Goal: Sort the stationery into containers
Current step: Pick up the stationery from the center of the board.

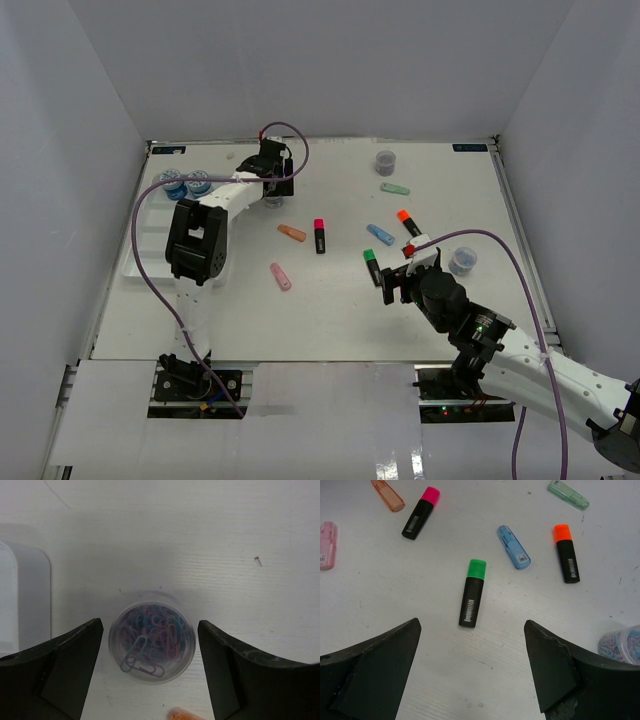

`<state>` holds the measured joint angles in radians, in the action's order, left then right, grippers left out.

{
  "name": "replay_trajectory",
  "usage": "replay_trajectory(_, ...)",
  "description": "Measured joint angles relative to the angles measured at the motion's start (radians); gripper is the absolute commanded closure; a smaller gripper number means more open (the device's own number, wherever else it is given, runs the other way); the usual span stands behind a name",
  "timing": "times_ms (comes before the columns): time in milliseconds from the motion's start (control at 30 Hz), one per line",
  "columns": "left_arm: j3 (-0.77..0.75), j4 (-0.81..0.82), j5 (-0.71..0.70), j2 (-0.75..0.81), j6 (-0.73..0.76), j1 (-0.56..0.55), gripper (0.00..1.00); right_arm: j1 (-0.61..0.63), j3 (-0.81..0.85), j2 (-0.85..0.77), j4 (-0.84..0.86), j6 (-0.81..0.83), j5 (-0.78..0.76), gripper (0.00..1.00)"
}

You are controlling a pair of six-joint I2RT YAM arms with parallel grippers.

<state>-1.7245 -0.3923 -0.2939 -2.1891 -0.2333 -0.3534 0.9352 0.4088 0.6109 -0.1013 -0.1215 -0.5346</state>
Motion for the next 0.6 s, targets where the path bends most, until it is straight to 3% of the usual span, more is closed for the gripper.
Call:
replay_trajectory(167,-0.005,-0.015,0.015,-0.016,-0.009,0.005,0.28,0.0,0.0,-0.001,0.0,0.0,0.004,0.1)
replay_trajectory(200,-0.005,-0.017,0.019,-0.016,-0.011,0.005,0.36,0.0,0.0,-0.001,0.0,0.0,0.004,0.1)
replay_trajectory(300,-0.006,-0.019,0.024,-0.016,-0.015,0.006,0.46,0.0,0.0,-0.001,0.0,0.0,0.007,0.1)
replay_trajectory(600,0.037,-0.039,0.029,0.074,-0.034,0.017,0.5,0.0,0.0,-0.009,0.0,0.0,0.019,0.1)
